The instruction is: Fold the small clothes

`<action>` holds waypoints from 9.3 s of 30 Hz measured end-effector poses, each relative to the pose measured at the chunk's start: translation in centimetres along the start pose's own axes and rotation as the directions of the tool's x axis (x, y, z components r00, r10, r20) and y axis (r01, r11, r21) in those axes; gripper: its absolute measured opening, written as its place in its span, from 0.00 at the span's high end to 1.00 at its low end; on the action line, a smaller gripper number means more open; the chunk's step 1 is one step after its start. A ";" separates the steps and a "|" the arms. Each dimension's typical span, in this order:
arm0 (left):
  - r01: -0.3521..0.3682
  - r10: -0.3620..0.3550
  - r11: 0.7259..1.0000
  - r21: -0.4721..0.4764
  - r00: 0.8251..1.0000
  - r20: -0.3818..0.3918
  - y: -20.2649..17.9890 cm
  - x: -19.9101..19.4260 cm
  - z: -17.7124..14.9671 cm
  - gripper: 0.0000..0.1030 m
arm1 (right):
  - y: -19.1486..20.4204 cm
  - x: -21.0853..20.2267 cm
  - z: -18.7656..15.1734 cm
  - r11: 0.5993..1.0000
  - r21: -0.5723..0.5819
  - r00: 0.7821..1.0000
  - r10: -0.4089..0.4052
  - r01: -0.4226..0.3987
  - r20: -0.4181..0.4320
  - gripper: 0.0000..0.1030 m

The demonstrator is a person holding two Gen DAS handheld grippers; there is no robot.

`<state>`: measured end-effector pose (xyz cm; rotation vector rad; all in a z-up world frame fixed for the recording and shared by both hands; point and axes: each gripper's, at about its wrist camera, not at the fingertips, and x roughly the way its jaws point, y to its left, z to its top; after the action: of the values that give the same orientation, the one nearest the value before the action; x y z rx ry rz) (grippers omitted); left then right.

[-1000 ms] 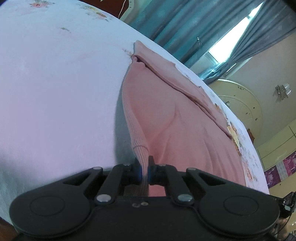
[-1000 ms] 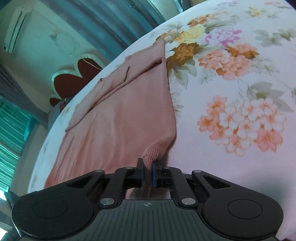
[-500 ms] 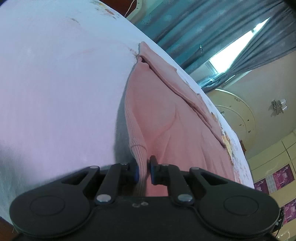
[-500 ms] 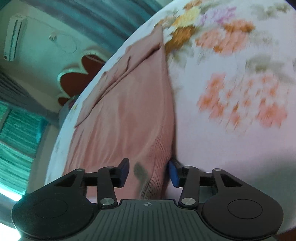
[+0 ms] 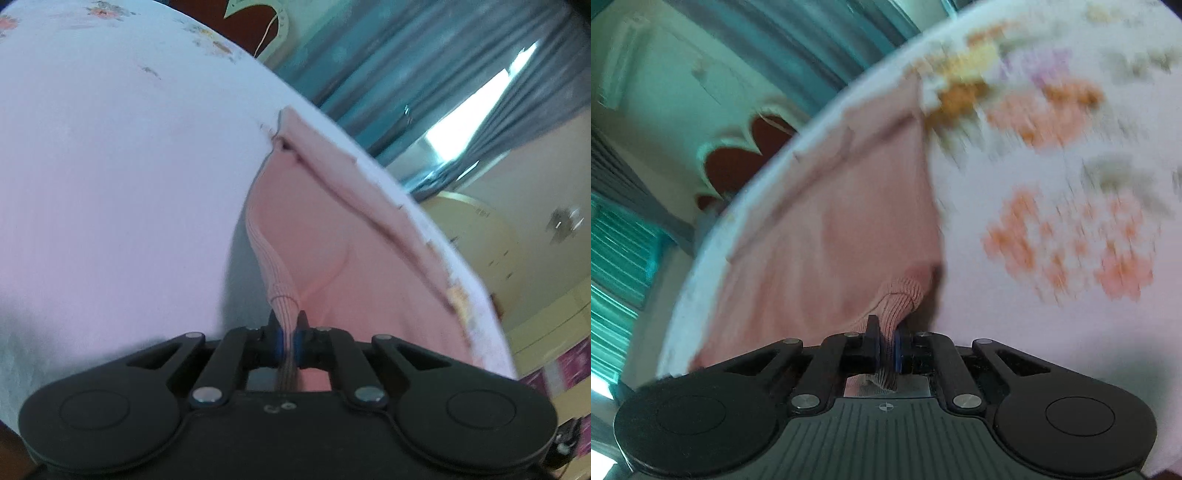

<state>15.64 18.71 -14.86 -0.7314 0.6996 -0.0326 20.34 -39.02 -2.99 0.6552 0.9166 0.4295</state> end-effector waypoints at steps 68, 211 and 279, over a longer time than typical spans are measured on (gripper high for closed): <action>0.109 0.020 0.714 0.691 0.984 -0.175 -19.7 33.2 15.8 0.58 | 14.3 35.4 17.4 0.709 -0.687 0.980 -0.199 0.158 0.020 0.59; -0.027 0.061 0.981 -0.191 0.983 0.175 -2.6 18.7 12.4 0.68 | 13.7 26.5 13.9 0.883 -0.426 0.981 -0.182 0.196 0.073 1.00; -0.041 0.078 0.946 0.322 0.992 -0.102 -25.9 30.0 7.5 0.77 | -1.8 21.2 23.7 0.990 -0.137 0.993 0.029 -0.044 -0.115 0.57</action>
<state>48.76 -4.15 -11.96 -0.3979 0.8022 -0.1307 51.86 -35.56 -6.23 0.5247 0.9736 0.5628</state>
